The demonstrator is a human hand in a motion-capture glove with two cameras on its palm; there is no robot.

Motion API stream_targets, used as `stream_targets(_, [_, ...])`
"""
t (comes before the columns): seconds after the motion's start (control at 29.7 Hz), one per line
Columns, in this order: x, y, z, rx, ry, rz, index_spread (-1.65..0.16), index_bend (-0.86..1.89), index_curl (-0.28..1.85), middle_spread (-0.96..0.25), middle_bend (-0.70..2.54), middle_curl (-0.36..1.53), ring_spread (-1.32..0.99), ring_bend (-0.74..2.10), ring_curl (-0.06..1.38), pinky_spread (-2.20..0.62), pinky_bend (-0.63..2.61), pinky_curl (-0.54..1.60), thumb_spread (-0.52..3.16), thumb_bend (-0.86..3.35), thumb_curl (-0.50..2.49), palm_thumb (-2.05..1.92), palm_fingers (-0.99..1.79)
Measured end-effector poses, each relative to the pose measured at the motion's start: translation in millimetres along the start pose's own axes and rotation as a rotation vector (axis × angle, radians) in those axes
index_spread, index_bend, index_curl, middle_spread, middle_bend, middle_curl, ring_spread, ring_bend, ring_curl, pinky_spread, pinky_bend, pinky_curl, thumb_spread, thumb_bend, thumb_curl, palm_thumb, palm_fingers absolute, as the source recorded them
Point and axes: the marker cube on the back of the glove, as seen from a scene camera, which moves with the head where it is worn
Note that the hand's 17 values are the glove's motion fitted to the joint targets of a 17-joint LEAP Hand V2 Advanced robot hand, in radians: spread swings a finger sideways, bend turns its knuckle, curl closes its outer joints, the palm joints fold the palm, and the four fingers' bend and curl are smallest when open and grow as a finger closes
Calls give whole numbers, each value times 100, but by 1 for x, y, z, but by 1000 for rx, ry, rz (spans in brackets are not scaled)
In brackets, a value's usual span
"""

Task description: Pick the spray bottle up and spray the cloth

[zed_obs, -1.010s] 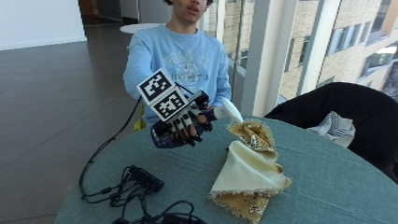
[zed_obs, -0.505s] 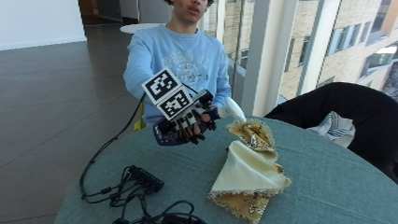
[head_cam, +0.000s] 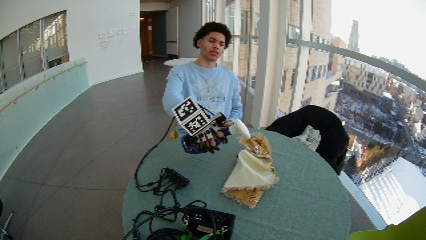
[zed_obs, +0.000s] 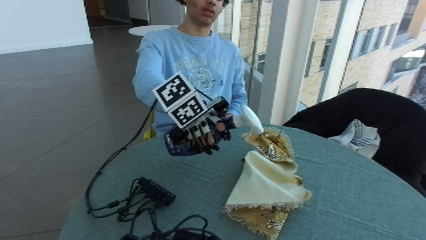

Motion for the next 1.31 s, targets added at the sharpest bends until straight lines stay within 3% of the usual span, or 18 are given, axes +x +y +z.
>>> stream_targets(0.84, [-24,8,10,31,-47,-49,-30,9,20,-7,25,45,2,52,38,17,34,37,74,-2,73,87,96])
stream_targets(1.08, [-60,19,15,125,-204,-200,-30,8,20,-7,25,46,2,52,38,17,34,37,74,-3,73,86,96])
stream_targets(1.31, [-121,39,29,256,-426,-467,-30,8,20,-7,25,46,2,51,38,17,35,37,75,-2,74,86,95])
